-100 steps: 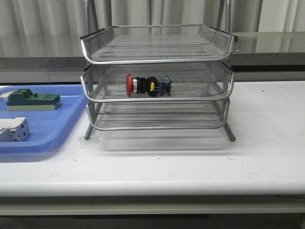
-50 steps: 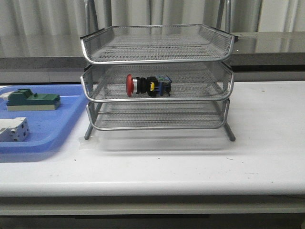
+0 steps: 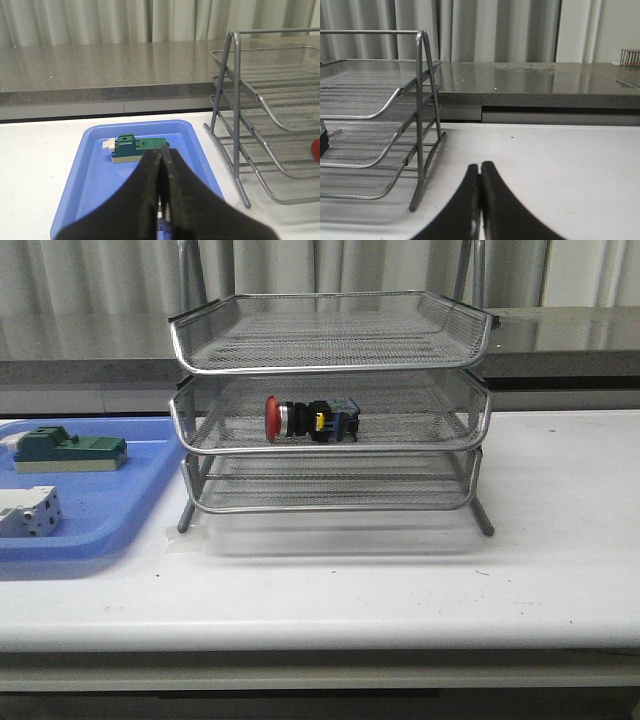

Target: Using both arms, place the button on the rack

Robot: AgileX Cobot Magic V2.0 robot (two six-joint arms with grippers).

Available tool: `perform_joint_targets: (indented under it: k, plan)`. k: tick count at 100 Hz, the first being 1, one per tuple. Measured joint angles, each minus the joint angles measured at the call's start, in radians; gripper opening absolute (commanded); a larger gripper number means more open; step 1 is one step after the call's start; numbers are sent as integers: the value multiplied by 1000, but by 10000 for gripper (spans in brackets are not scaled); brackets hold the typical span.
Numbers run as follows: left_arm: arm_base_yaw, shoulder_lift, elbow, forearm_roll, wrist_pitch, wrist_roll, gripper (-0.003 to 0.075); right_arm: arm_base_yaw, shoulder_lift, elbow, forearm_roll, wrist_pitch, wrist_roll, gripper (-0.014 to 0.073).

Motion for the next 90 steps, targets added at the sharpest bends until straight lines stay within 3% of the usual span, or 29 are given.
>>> perform_joint_targets:
  k: [23,49,90]
  plan:
    - [0,-1,0,148,0,-27,-20,0,0,0,0,0,0,-57]
    - [0,-65,35,581,3,-481,-20,0,0,0,0,0,0,-57]
    - [0,-321,235,676,-3,-650,-20,0,0,0,0,0,0,-57]
